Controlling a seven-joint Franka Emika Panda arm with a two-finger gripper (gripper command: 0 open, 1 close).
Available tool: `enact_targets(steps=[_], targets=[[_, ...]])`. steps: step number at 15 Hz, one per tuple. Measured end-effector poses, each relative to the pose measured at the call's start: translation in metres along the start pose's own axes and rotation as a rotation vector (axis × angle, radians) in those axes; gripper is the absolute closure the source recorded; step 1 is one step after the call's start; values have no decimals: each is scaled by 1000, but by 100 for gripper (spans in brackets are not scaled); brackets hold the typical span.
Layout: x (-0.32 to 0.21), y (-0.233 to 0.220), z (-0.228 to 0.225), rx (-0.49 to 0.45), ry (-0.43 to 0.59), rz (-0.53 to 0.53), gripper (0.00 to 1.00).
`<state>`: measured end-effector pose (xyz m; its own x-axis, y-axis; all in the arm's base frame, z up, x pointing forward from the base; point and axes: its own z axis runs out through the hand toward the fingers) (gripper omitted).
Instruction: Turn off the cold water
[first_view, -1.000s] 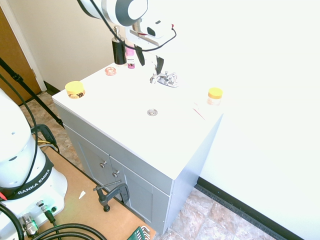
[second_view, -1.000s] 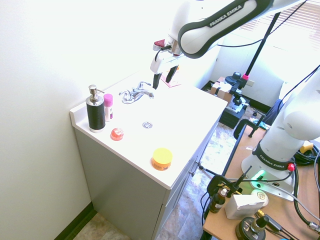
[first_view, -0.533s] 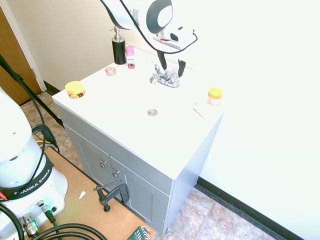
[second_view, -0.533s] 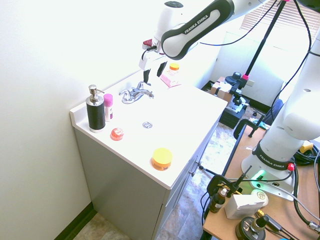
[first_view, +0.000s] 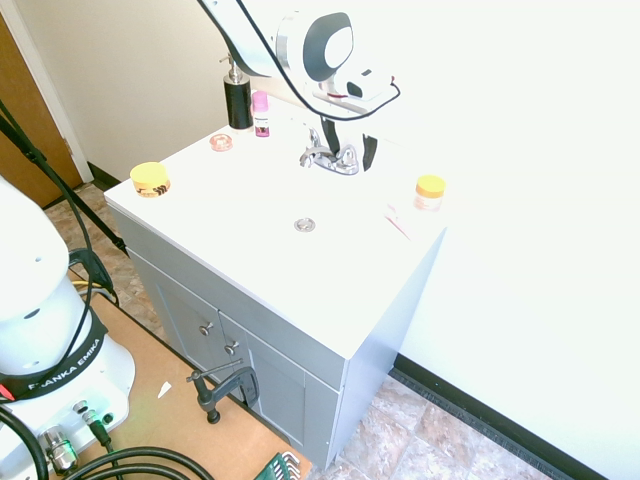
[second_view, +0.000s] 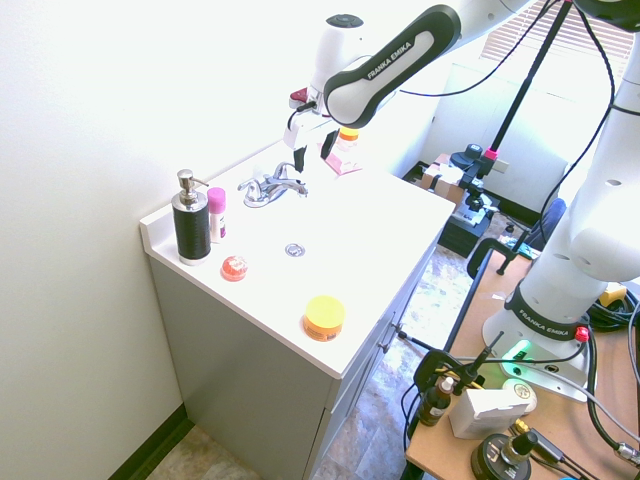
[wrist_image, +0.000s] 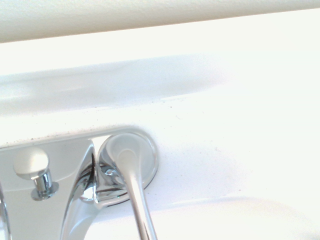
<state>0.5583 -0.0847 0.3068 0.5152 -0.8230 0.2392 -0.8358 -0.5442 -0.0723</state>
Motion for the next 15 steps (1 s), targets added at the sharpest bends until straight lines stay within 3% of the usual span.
enact_targets(steps=[15], targets=[[34,-18,7,-22,102,6,0]])
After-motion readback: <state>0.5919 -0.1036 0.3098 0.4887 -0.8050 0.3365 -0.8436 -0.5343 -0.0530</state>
